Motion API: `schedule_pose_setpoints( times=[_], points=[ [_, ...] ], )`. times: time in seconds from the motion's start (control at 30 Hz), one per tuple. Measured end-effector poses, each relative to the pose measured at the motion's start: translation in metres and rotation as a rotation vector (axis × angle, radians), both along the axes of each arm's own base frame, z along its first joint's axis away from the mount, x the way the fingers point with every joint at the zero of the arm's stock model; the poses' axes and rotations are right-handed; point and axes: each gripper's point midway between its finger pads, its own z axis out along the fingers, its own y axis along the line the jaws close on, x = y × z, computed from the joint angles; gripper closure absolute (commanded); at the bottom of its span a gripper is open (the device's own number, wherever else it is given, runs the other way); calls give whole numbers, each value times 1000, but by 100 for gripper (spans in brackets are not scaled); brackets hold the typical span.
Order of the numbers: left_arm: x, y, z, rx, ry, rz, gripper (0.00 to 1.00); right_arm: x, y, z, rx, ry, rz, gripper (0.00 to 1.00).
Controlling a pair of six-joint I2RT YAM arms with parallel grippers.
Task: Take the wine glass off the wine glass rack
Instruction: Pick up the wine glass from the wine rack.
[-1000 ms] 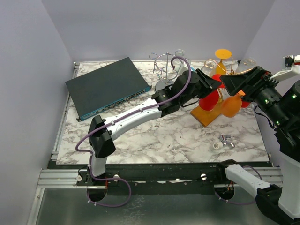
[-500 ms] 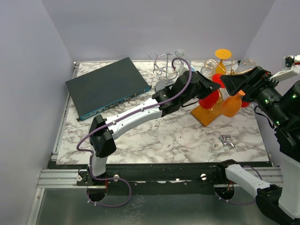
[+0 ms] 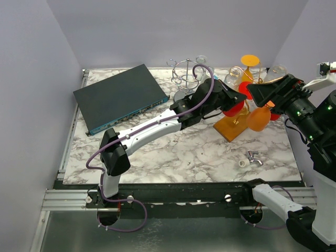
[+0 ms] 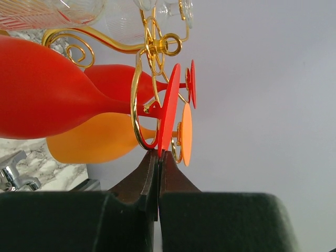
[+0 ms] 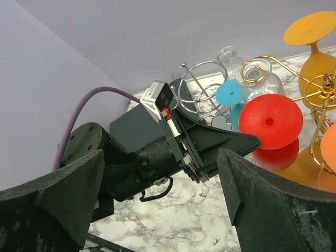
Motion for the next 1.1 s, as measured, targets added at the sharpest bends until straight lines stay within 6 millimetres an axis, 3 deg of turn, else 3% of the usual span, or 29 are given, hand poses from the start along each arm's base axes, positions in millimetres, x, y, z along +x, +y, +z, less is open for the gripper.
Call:
schedule_pose_setpoints(
  times=[0.53,1.1],
  points=[
    [-2,0,1,-46,77,-25,100,1,-2,0,-1,0,-11,5],
    [3,15,7,-91,135,-13,100,5,-3,-7,-5,18,-22,6]
  ],
)
